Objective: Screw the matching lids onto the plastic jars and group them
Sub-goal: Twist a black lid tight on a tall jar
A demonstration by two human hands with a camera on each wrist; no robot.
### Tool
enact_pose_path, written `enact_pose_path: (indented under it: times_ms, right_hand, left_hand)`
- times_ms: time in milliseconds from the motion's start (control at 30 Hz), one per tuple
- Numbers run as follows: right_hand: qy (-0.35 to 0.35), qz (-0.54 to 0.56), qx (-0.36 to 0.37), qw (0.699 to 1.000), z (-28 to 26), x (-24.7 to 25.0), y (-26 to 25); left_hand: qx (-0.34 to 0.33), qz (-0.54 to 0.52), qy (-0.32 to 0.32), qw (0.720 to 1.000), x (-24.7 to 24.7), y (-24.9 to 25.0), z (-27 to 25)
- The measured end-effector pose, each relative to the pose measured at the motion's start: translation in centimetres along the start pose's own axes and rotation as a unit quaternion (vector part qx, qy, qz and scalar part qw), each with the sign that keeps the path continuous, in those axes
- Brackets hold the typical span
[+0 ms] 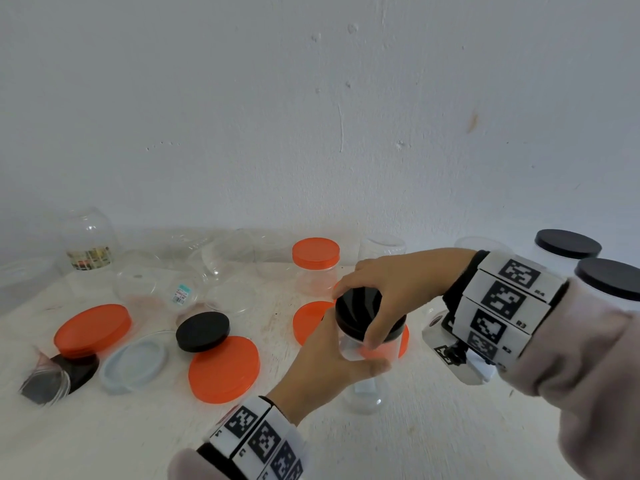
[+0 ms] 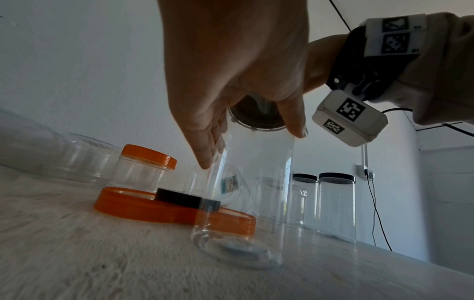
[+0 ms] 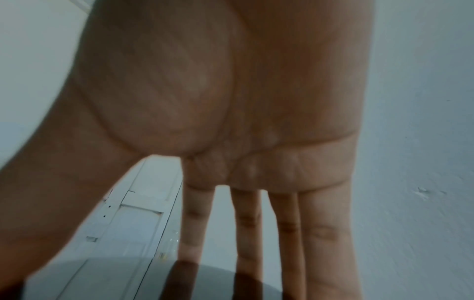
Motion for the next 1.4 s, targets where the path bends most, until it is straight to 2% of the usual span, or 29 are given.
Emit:
enact_pose_path:
  times_ms: [200, 333, 433, 1000, 1400]
  right_hand:
    - [0.033, -0.021, -0.06, 0.997, 0.2, -1.0, 0.0]
    - [-0.003, -0.008, -0.014, 1.0, -0.3, -0.5, -0.1]
    - [-0.004, 0.008, 0.016, 1.0, -0.6, -0.2, -0.1]
    - [0.035, -0.082, -0.002, 0.996, -0.8, -1.6, -0.2]
    - [0.101, -0.071, 0.004, 0.992, -1.6, -3.5, -0.4]
  left_hand:
    - [-0.003, -0.002, -0.003, 1.0, 0.0, -0.1, 0.1]
    - [-0.006, -0.002, 0.002, 1.0, 0.0, -0.2, 0.1]
    - [-0.008, 0.003, 0.003, 1.0, -0.1, -0.1, 0.2]
    - [-0.005, -0.011, 0.001, 1.0, 0.0, -0.1, 0.0]
    - [-0.006, -0.026, 0.014, 1.0, -0.3, -0.2, -0.2]
Point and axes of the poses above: each hand's wrist, its own z-axis towards the middle knuckle, its own x-axis out of the back of the hand, y = z × x, the point moved 2 cm from there along z, towards the middle knuckle, and after that the axes turned 7 degrees about -z, right-handed, at the moved point
